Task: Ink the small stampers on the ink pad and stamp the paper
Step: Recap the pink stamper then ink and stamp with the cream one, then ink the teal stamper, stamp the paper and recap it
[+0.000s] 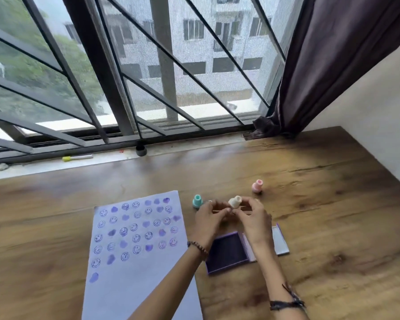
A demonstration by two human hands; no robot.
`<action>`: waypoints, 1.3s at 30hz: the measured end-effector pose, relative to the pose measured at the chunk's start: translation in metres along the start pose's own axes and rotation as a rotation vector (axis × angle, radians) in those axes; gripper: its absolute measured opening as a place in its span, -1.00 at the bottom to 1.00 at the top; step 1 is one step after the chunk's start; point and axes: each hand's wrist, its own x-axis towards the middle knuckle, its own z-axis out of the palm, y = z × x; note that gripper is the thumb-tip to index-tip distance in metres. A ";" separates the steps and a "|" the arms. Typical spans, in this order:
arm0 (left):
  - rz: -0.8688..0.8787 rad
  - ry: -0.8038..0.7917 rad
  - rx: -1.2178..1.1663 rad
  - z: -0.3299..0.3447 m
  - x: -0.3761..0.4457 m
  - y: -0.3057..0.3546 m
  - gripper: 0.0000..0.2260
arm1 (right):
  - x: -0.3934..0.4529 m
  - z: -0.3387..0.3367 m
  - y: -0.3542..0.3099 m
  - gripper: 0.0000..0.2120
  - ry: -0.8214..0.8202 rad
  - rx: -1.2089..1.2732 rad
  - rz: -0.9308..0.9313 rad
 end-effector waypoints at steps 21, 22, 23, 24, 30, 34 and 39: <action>-0.067 0.315 0.274 -0.056 -0.003 -0.011 -0.91 | 0.002 0.036 -0.012 -0.91 -0.047 -0.138 0.018; -0.032 0.330 0.315 -0.055 0.000 -0.007 -0.89 | 0.002 0.042 -0.016 -0.89 -0.071 -0.151 0.000; -0.007 0.321 0.341 -0.054 0.003 -0.004 -0.85 | 0.002 0.048 -0.020 -0.87 -0.091 -0.163 -0.015; 0.008 0.300 0.344 -0.051 0.007 0.000 -0.82 | 0.002 0.053 -0.024 -0.85 -0.112 -0.172 -0.030; 0.008 0.244 0.172 -0.052 0.001 0.004 -0.87 | -0.007 0.056 -0.034 -0.82 -0.179 -0.108 -0.126; 0.008 0.108 -0.065 -0.061 -0.019 0.000 -0.84 | -0.031 0.038 -0.029 -0.91 -0.179 0.169 -0.042; -0.058 -0.121 -0.328 -0.065 -0.053 -0.004 -0.85 | -0.062 0.024 -0.026 -0.90 -0.205 0.371 0.034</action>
